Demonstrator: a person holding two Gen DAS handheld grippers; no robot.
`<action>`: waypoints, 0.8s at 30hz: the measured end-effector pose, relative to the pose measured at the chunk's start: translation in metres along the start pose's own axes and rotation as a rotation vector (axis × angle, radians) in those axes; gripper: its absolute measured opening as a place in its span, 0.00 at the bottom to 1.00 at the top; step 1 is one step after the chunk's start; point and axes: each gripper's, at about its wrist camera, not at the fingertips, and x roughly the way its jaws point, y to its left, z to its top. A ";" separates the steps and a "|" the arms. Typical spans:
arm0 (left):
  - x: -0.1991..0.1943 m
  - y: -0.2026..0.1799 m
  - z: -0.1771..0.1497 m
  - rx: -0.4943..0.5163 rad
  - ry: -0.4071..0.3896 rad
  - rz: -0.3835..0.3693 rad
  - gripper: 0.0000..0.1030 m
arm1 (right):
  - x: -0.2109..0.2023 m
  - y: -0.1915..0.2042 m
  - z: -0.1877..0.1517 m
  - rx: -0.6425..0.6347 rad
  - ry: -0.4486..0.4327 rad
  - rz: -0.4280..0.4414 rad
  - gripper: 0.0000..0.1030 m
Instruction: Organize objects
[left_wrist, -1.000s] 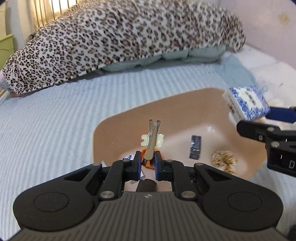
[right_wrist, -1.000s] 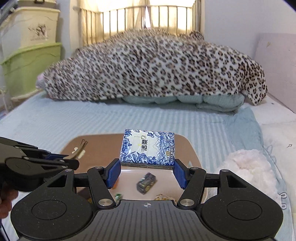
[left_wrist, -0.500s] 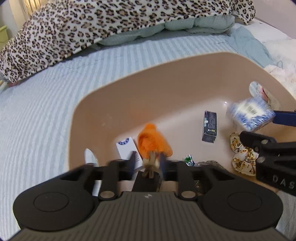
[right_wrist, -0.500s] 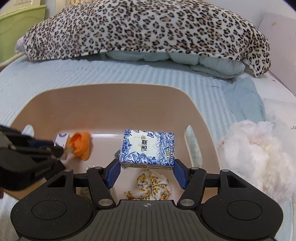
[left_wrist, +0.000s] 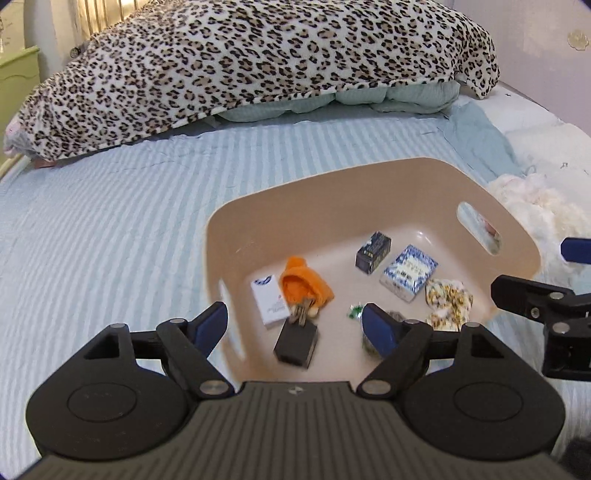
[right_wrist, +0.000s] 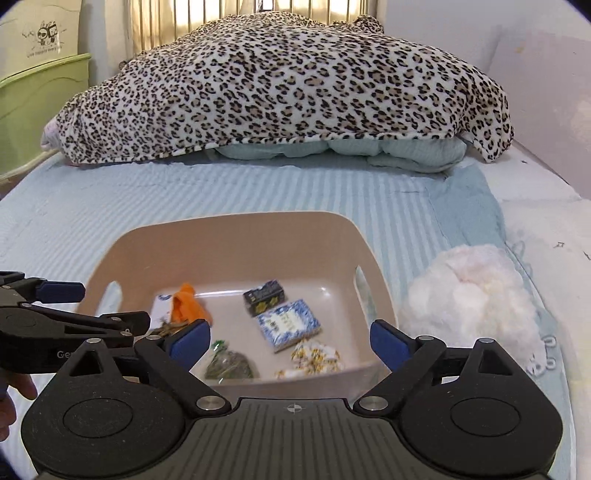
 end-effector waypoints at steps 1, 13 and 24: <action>-0.007 0.000 -0.003 0.006 -0.006 0.006 0.78 | -0.006 0.002 -0.001 -0.009 -0.005 0.004 0.92; -0.086 0.010 -0.042 -0.023 -0.061 0.013 0.78 | -0.076 0.027 -0.038 0.005 -0.049 0.056 0.95; -0.143 0.016 -0.091 -0.060 -0.092 0.003 0.78 | -0.125 0.037 -0.068 0.016 -0.058 0.090 0.95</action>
